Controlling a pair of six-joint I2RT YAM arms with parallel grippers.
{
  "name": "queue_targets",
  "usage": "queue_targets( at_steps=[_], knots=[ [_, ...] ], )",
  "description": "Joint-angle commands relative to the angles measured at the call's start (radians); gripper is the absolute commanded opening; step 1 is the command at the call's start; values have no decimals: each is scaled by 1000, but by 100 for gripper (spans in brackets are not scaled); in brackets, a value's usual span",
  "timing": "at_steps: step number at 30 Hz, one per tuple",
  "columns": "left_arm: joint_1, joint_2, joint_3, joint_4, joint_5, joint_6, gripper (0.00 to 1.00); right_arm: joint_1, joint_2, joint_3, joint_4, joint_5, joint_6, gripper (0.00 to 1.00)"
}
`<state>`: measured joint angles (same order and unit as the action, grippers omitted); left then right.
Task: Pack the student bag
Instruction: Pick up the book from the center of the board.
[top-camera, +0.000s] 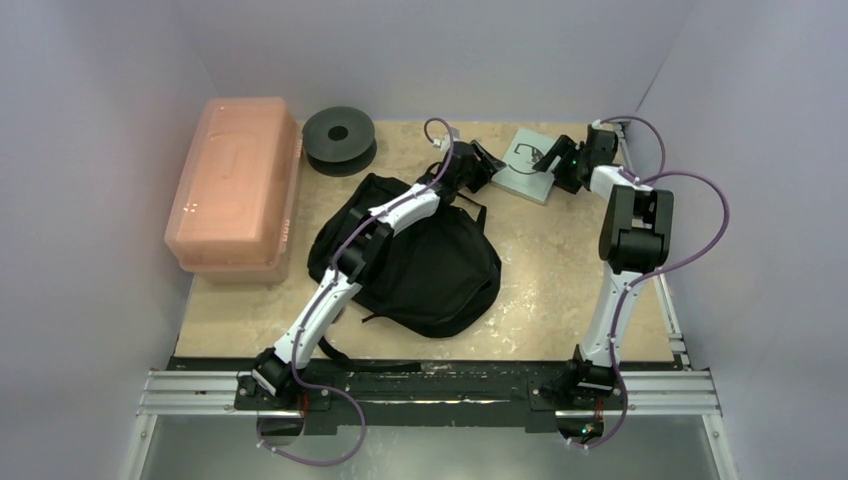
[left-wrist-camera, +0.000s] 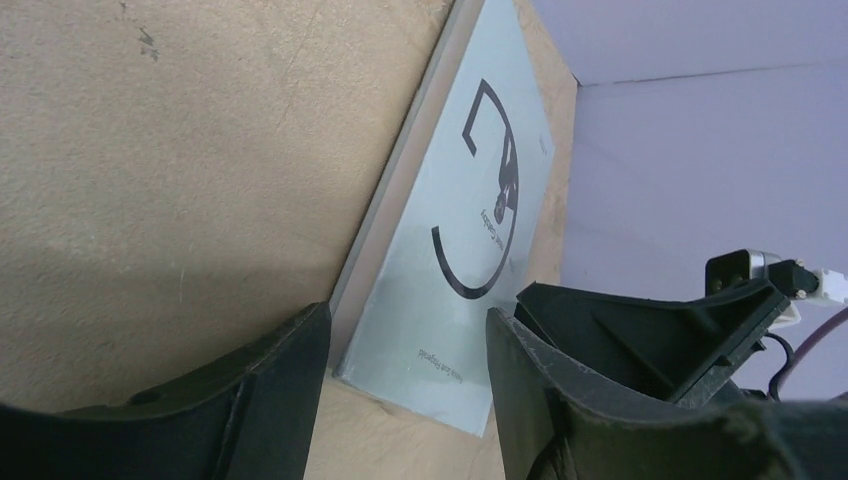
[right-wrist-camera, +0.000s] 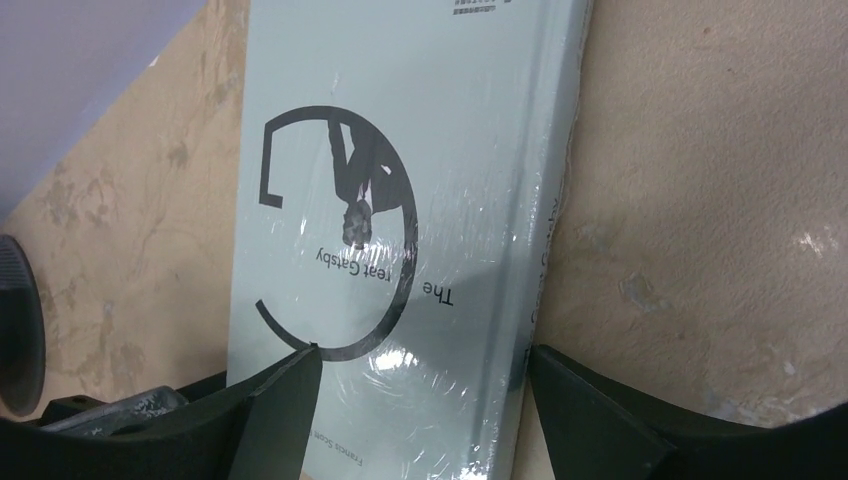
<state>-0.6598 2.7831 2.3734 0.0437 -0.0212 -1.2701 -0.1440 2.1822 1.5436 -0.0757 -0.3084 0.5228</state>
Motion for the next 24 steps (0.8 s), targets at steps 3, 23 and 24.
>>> queue_targets(
  at_steps=[3,23,24],
  knots=[
    [9,-63,-6,81,202,40,54,49,22,52,8,-78,-18,75],
    [-46,-358,-260,99,443,91,49,95,-38,-117,132,-242,91,62],
    [-49,-375,-286,99,444,93,49,97,-45,-130,135,-245,94,62]
  ],
)
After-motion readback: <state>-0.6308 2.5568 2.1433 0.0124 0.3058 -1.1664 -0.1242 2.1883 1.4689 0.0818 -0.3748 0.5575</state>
